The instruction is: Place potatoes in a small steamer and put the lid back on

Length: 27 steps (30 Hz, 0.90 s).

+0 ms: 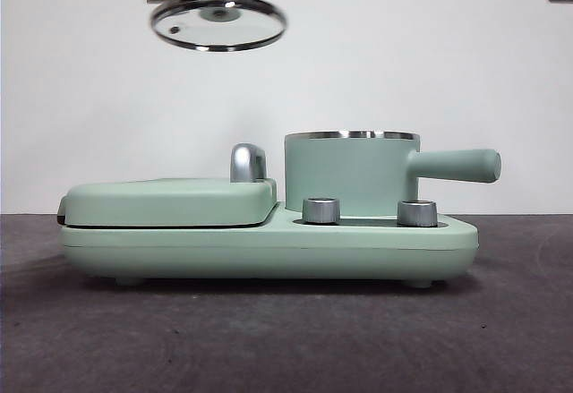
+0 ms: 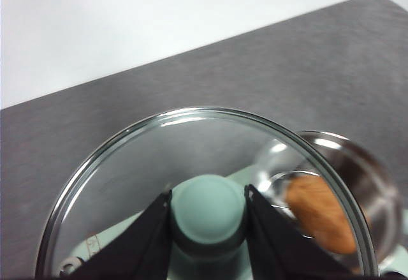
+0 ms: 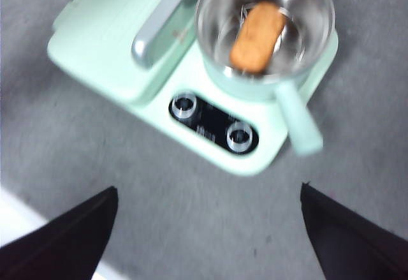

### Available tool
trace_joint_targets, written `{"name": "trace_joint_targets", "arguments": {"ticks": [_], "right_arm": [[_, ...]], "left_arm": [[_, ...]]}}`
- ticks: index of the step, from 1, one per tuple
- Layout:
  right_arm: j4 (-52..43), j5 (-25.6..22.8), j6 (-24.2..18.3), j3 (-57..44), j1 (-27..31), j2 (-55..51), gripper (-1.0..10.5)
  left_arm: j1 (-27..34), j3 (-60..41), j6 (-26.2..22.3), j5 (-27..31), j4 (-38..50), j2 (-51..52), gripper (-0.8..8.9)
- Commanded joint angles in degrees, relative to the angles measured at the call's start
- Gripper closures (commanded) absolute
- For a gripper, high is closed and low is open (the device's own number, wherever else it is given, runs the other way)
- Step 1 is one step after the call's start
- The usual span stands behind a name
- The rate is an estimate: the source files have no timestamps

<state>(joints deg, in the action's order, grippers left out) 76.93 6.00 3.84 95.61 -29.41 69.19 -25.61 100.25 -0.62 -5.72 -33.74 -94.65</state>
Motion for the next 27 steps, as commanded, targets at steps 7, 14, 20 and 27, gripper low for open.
{"name": "trace_joint_targets", "arguments": {"ticks": [7,14,20,27], "right_arm": [[-3.1,-6.7,3.3,-19.6,-0.9,-23.0,5.1],[-18.3,-6.0,8.7,-33.0,-1.0,-36.6,5.1],[-18.4,-6.0,10.8,-37.4,-1.0,-41.0,5.1],[-18.1,-6.0,11.2,-37.6,-1.0,-41.6,5.1]], "left_arm": [[-7.1,1.8,0.1,0.0,2.3,-1.2,7.92],[-11.4,1.8,0.0,0.0,4.5,-4.8,7.92],[-13.6,1.8,-0.2,0.0,9.4,-9.7,7.92],[-14.5,1.8,-2.0,0.0,14.6,-15.1,7.95]]}}
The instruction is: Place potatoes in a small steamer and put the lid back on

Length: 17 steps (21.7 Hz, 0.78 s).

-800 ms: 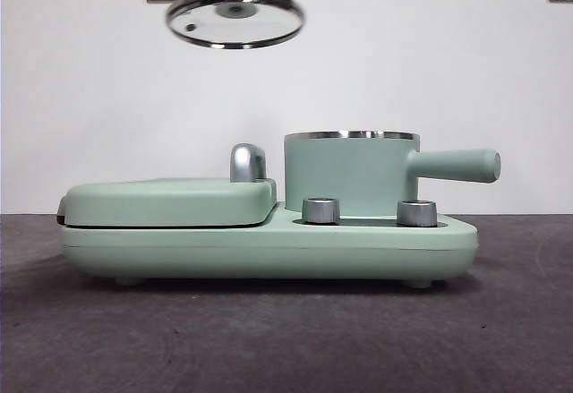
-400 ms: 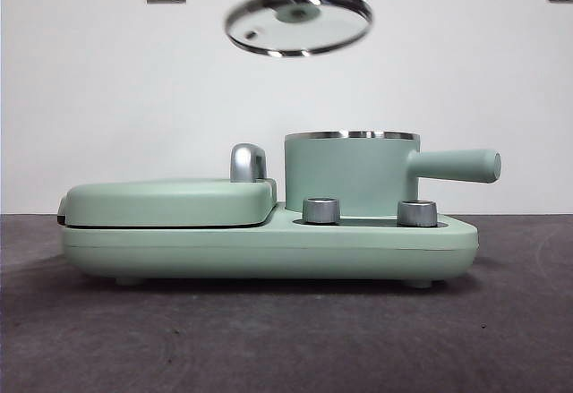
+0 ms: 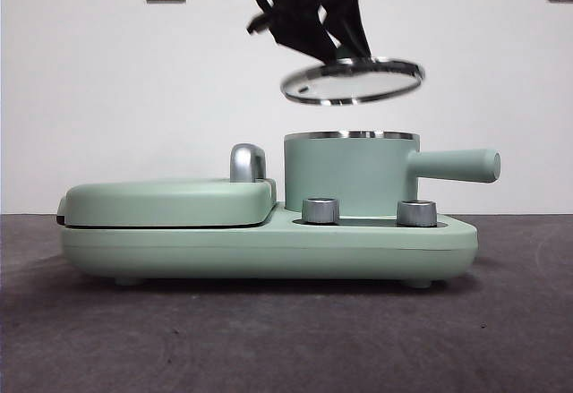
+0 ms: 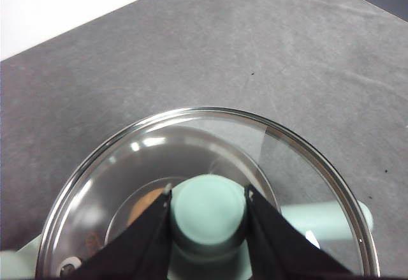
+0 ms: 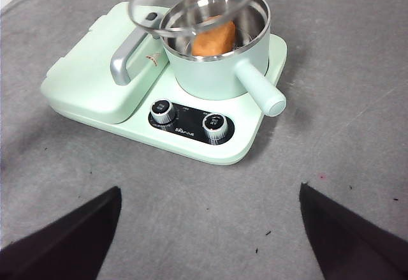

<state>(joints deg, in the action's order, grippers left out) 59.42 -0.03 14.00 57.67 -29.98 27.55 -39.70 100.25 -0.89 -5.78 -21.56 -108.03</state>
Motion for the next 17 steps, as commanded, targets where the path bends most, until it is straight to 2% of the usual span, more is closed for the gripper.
{"name": "trace_joint_targets", "arguments": {"ticks": [1,7,17], "right_arm": [[-0.6,0.0,1.0,0.3,-0.4,0.1,5.1],[-0.6,0.0,1.1,0.3,-0.4,0.1,5.1],[-0.6,0.0,2.1,0.3,-0.4,0.1,5.1]], "left_arm": [[-0.4,1.8,-2.3,0.2,3.1,-2.4,7.95],[-0.4,1.8,-4.6,2.8,5.0,-4.7,7.95],[-0.4,1.8,-7.5,2.8,6.0,-7.7,7.96]]}}
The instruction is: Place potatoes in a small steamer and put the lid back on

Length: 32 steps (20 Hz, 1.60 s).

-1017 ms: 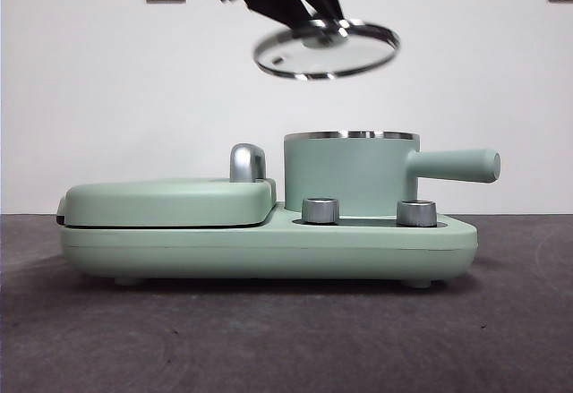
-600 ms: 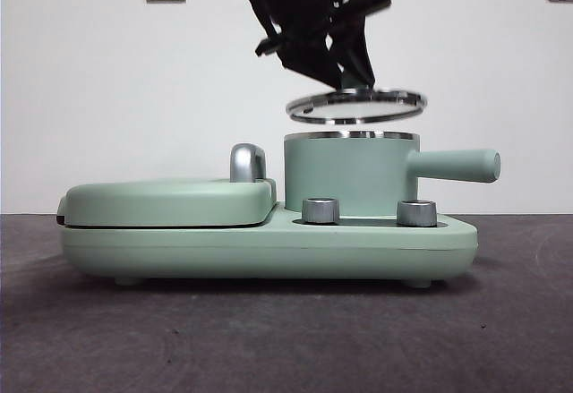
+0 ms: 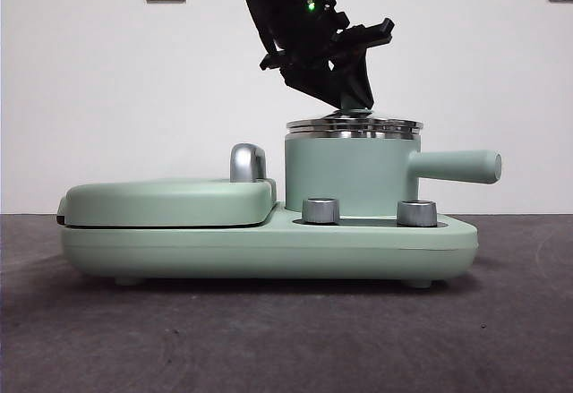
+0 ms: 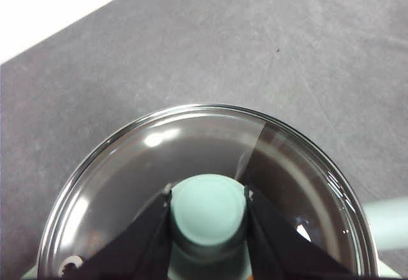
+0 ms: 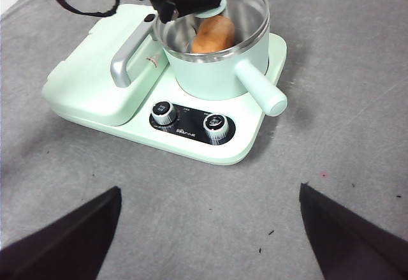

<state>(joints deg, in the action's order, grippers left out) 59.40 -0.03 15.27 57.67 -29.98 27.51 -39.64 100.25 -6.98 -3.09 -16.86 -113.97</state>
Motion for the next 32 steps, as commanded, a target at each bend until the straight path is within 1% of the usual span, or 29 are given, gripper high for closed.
{"name": "trace_joint_targets", "arguments": {"ticks": [1,5,9,10,12,14,21,24,25,27,32], "right_arm": [[-0.5,0.0,0.9,0.3,-0.4,0.1,5.1],[-0.5,0.0,1.2,0.3,-0.4,0.1,5.1],[-0.5,0.0,1.8,0.3,-0.4,0.1,5.1],[-0.5,0.0,2.0,0.3,-0.4,0.1,5.1],[-0.6,0.0,2.3,0.3,-0.4,0.1,5.1],[-0.6,0.0,2.3,0.3,-0.4,0.1,5.1],[-0.6,0.0,2.4,0.3,-0.4,0.1,5.1],[-0.6,0.0,2.4,0.3,-0.4,0.1,5.1],[-0.6,0.0,2.4,0.3,-0.4,0.1,5.1],[-0.6,0.0,2.4,0.3,-0.4,0.1,5.1],[-0.6,0.0,2.4,0.3,-0.4,0.1,5.1]], "left_arm": [[-0.5,1.8,-1.4,0.1,1.9,-1.9,7.96],[-0.4,1.8,-1.4,0.3,4.1,-1.9,7.96],[0.3,1.8,-1.0,0.4,4.1,-1.9,7.96],[0.5,1.8,-0.6,0.4,4.0,-1.9,7.96],[1.0,1.8,2.1,0.4,4.0,-1.9,7.97],[1.4,1.8,3.0,0.3,3.7,-1.9,7.98],[1.0,1.8,3.0,-0.4,1.4,-1.9,7.99],[0.7,1.8,2.6,-2.6,1.6,-1.9,7.99],[0.7,1.8,1.7,-3.4,1.3,-1.9,7.99],[0.6,1.8,0.1,-3.4,0.5,-1.9,7.99],[0.7,1.8,0.1,-2.8,0.1,-1.9,7.99]]}}
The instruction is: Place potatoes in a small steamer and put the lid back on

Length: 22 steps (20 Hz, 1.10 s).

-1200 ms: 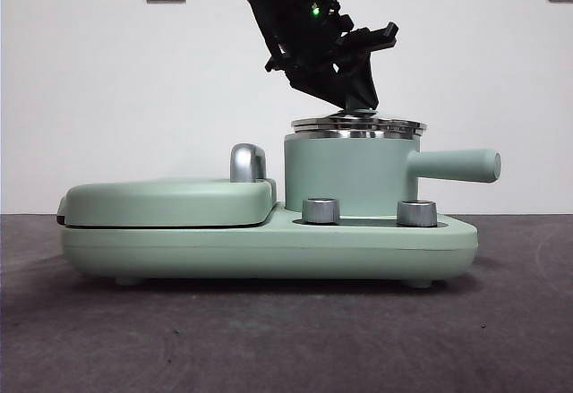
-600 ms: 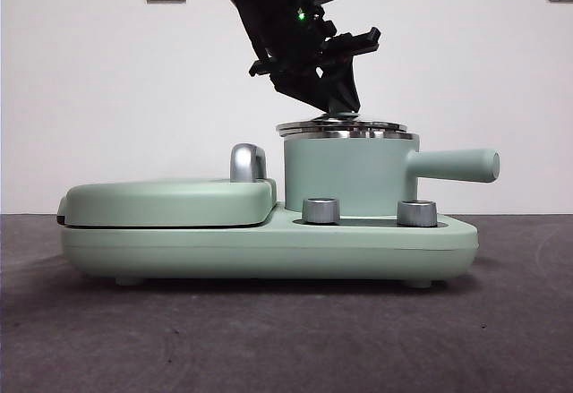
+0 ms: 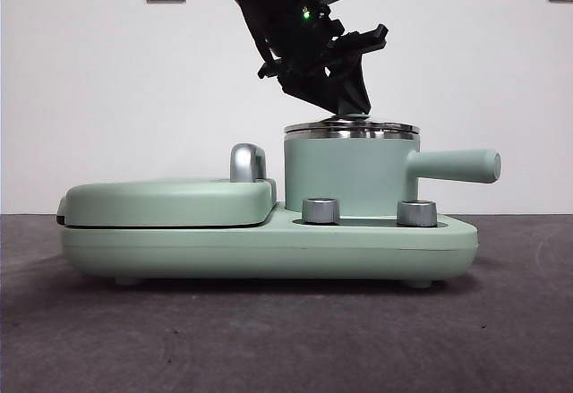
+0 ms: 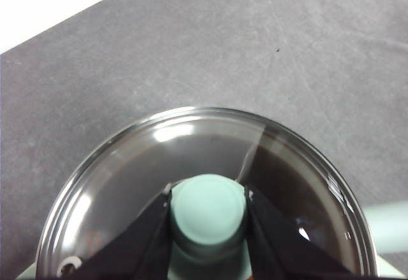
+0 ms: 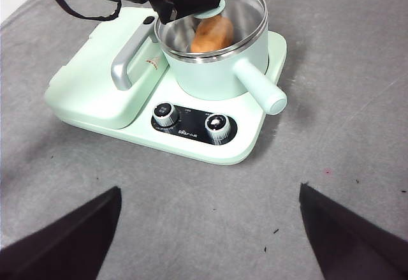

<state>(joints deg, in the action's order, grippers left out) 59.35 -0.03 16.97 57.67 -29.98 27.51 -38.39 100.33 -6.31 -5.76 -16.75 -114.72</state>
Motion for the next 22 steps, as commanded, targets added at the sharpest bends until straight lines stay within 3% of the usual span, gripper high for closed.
{"name": "trace_joint_targets", "arguments": {"ticks": [1,8,11,13,19,22], "right_arm": [[-0.6,0.0,0.7,0.3,-0.4,0.1,5.1],[-0.6,0.0,0.7,0.3,-0.4,0.1,5.1],[-0.6,0.0,0.7,0.3,-0.4,0.1,5.1],[-0.6,0.0,0.7,0.3,-0.4,0.1,5.1],[-0.6,0.0,0.6,0.3,-0.4,0.1,5.1],[-0.6,0.0,0.5,0.3,-0.4,0.1,5.1]], "left_arm": [[-0.6,1.7,-0.5,-0.1,-0.3,-1.2,7.99],[-0.7,1.7,-0.5,-0.2,-1.6,-1.2,7.51],[-0.7,1.7,0.8,-0.2,-1.4,-1.2,5.02],[-0.7,1.7,4.9,-0.2,-2.5,-0.5,3.76],[-0.6,1.7,5.7,-0.2,-17.2,11.9,3.77],[-0.6,1.7,5.7,-0.2,-32.4,21.4,3.81]]}}
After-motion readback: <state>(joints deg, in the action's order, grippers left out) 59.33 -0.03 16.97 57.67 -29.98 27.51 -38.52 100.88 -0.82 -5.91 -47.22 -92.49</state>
